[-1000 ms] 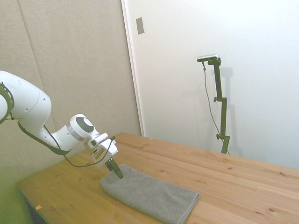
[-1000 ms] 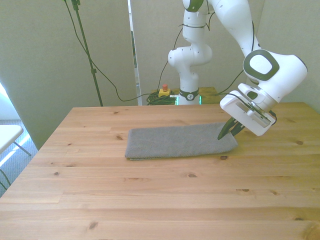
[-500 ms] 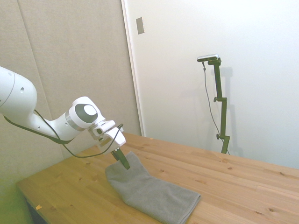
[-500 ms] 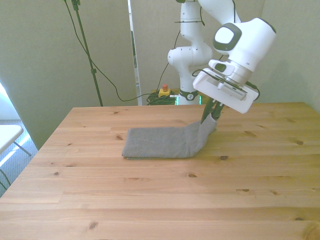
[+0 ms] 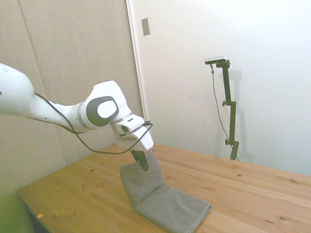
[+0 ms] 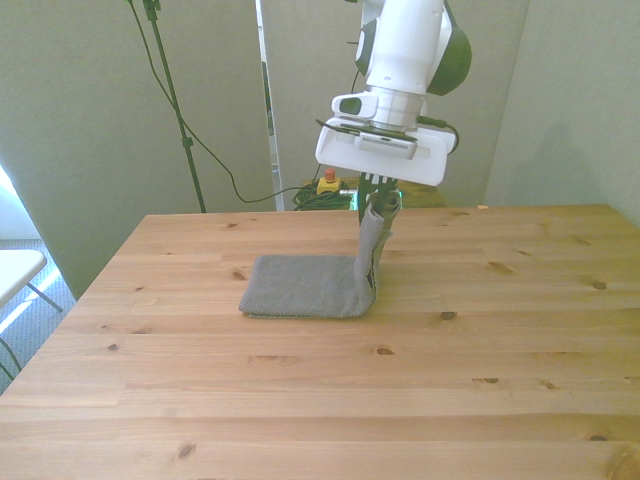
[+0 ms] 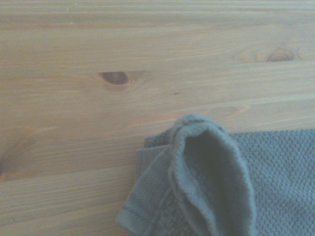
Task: Fold the towel
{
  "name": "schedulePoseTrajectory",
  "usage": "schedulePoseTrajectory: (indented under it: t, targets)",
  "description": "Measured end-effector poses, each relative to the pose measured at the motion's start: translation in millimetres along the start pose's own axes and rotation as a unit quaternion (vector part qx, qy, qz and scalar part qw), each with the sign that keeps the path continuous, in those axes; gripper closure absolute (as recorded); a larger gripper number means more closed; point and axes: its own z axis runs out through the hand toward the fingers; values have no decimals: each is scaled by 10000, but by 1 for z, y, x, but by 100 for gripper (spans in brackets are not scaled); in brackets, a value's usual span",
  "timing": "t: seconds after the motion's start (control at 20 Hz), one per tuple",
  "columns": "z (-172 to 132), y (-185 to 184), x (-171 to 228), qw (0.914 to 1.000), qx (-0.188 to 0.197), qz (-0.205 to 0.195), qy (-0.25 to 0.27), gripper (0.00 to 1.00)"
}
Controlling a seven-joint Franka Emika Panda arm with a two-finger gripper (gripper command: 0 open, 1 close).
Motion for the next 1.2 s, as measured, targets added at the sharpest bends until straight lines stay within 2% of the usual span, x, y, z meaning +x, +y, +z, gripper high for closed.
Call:
schedulePoseTrajectory:
  t: [0.15,0.4,0.75,0.9,0.95,1.2]
  targets:
    - [-5,21,28,9997,143,175,-78,100]
    - [-3,49,55,9991,124,384,-86,100]
    - [25,84,89,9971,192,668,-313,100]
    - [47,94,108,9964,167,706,-446,100]
    - [55,95,113,9961,131,727,-478,0]
    - [88,95,131,9948,-75,831,-576,0]
